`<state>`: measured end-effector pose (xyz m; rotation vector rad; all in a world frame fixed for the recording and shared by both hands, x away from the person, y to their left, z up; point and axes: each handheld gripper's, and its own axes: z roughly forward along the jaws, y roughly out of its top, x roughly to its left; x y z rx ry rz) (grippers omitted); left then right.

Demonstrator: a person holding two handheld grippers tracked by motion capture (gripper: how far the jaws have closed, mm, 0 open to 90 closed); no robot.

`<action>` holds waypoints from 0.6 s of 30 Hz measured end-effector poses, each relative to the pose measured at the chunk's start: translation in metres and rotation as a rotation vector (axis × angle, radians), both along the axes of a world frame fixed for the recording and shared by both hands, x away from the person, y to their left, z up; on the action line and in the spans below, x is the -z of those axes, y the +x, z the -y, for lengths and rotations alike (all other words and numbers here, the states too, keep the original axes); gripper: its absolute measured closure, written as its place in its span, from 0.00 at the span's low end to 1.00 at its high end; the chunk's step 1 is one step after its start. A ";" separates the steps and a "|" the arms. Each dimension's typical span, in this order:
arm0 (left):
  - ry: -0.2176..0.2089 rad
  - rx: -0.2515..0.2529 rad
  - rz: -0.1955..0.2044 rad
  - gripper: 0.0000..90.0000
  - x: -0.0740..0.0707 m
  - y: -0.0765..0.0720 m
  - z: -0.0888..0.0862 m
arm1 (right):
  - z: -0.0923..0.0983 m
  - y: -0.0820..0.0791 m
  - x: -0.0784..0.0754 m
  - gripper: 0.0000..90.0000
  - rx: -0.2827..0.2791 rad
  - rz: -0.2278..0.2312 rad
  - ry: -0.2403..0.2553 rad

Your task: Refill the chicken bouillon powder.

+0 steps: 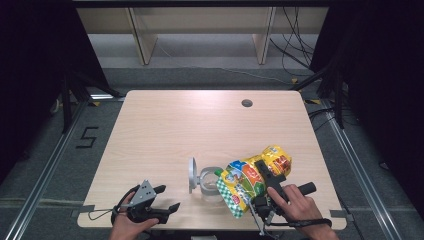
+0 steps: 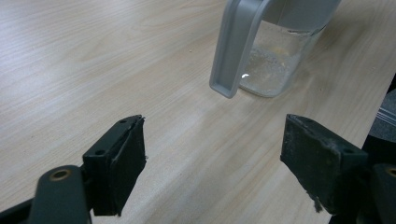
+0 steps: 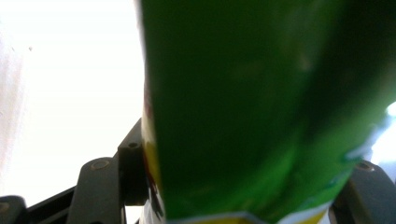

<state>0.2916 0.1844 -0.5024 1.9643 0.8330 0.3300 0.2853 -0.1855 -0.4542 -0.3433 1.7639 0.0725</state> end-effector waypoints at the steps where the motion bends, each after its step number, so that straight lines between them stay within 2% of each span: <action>1: 0.009 0.005 0.009 0.24 0.000 0.001 -0.001 | 0.000 0.001 -0.001 0.42 -0.008 0.002 -0.021; 2: 0.004 -0.005 -0.001 0.24 0.000 0.000 -0.001 | -0.001 0.002 -0.002 0.42 -0.014 0.008 -0.034; 3: 0.006 -0.001 0.008 0.24 0.000 0.001 -0.001 | -0.003 0.003 -0.005 0.43 -0.035 0.019 -0.078; 4: 0.014 0.007 0.012 0.24 -0.001 0.001 -0.002 | -0.003 0.003 -0.005 0.43 -0.018 0.015 -0.098; 5: 0.018 0.011 0.015 0.24 -0.001 0.001 -0.002 | -0.003 0.003 -0.005 0.43 -0.018 0.015 -0.098; 6: 0.017 0.009 0.012 0.24 -0.001 0.001 -0.002 | -0.005 0.005 -0.006 0.43 -0.048 0.021 -0.115; 7: 0.007 0.011 0.014 0.24 -0.001 0.001 -0.002 | -0.005 0.004 -0.005 0.44 -0.036 0.019 -0.128; 12: 0.009 0.009 0.010 0.24 -0.001 0.001 -0.002 | -0.006 0.005 -0.008 0.46 -0.044 0.020 -0.157; 13: 0.016 0.009 0.011 0.24 -0.001 0.001 -0.002 | -0.006 0.005 -0.009 0.47 -0.044 0.026 -0.155; 14: 0.014 0.009 0.011 0.24 -0.001 0.001 -0.002 | -0.005 0.005 -0.008 0.47 -0.030 0.021 -0.130; 15: 0.008 0.009 0.010 0.24 -0.001 0.001 -0.001 | -0.007 0.006 -0.011 0.47 -0.053 0.030 -0.166; 16: 0.028 0.013 0.010 0.24 -0.001 0.001 -0.002 | -0.007 0.006 -0.013 0.47 -0.062 0.033 -0.194; 17: 0.028 0.013 0.010 0.24 -0.001 0.001 -0.002 | -0.007 0.006 -0.013 0.47 -0.062 0.033 -0.194; 18: 0.012 0.007 0.008 0.24 -0.001 0.001 -0.001 | -0.008 0.006 -0.016 0.47 -0.069 0.041 -0.230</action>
